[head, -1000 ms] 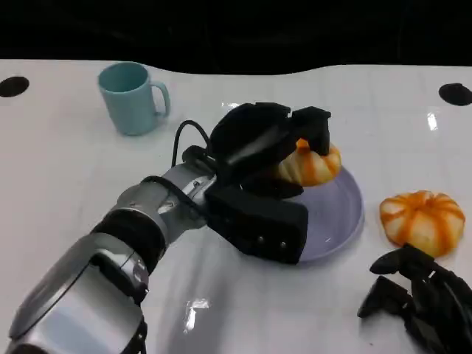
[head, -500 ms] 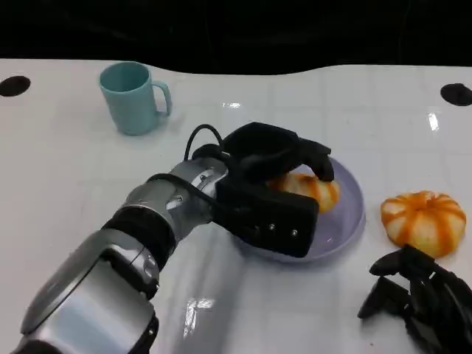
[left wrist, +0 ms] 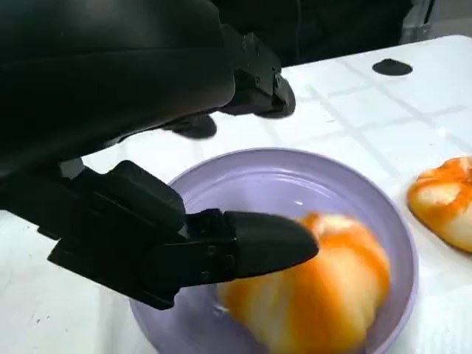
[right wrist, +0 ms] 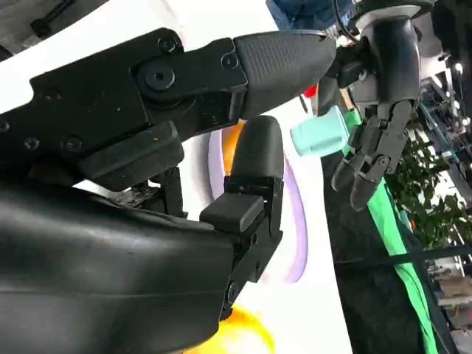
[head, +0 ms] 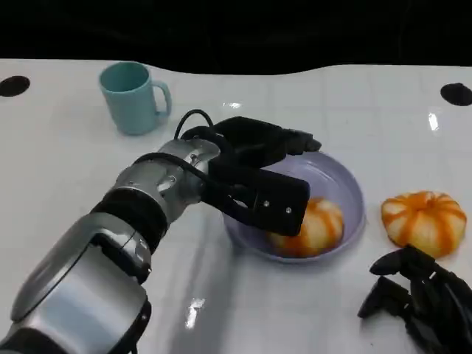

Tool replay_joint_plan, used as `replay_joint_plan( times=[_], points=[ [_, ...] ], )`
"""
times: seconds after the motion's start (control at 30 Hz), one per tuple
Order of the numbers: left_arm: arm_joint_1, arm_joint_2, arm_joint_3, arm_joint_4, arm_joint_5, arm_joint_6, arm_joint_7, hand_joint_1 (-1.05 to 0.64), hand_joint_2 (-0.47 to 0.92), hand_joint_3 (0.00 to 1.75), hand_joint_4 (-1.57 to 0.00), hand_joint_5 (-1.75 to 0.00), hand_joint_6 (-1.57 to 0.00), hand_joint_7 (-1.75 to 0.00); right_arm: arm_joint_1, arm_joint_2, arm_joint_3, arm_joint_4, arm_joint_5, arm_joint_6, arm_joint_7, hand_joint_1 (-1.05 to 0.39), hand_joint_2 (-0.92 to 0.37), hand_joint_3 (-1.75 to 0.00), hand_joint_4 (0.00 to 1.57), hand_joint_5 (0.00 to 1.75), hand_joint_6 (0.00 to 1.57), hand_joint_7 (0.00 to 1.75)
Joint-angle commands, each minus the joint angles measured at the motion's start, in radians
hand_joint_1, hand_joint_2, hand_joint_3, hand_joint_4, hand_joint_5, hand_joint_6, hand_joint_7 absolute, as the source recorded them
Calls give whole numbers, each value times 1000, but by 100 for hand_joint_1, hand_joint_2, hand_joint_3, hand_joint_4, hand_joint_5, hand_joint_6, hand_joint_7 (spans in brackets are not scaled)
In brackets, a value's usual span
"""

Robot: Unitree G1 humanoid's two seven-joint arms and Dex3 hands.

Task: Grasp the bread from the table and place it into the plate.

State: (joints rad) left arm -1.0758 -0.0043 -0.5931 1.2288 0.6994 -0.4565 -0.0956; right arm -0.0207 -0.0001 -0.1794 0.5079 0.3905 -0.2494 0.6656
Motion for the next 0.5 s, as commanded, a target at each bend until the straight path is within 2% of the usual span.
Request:
replay_joint_plan(
  times=[0.03,0.3,0.4,0.5],
  points=[
    [-15,11,0,-12,-5,3,-15,-105,92,89,0,-16,-5,-10,8,-6,-6,-9,10,9,-4,-53,-92,-25,64,154,57,126],
    [-20,39,27,-28,-42,-1,-71,-105,92,89,-1,-17,-8,-10,5,-9,-7,-1,9,3,1,-53,-92,-26,64,154,57,126],
    [39,86,178,-78,-239,-95,-193,-102,92,80,-8,-21,-12,-11,6,-11,-6,-8,11,18,-2,-53,-92,-26,64,154,57,125],
    [60,96,221,-99,-302,-118,-244,-100,92,77,-11,-23,-13,-11,6,-11,-7,-10,13,25,-1,-53,-92,-26,64,153,57,125]
  ],
)
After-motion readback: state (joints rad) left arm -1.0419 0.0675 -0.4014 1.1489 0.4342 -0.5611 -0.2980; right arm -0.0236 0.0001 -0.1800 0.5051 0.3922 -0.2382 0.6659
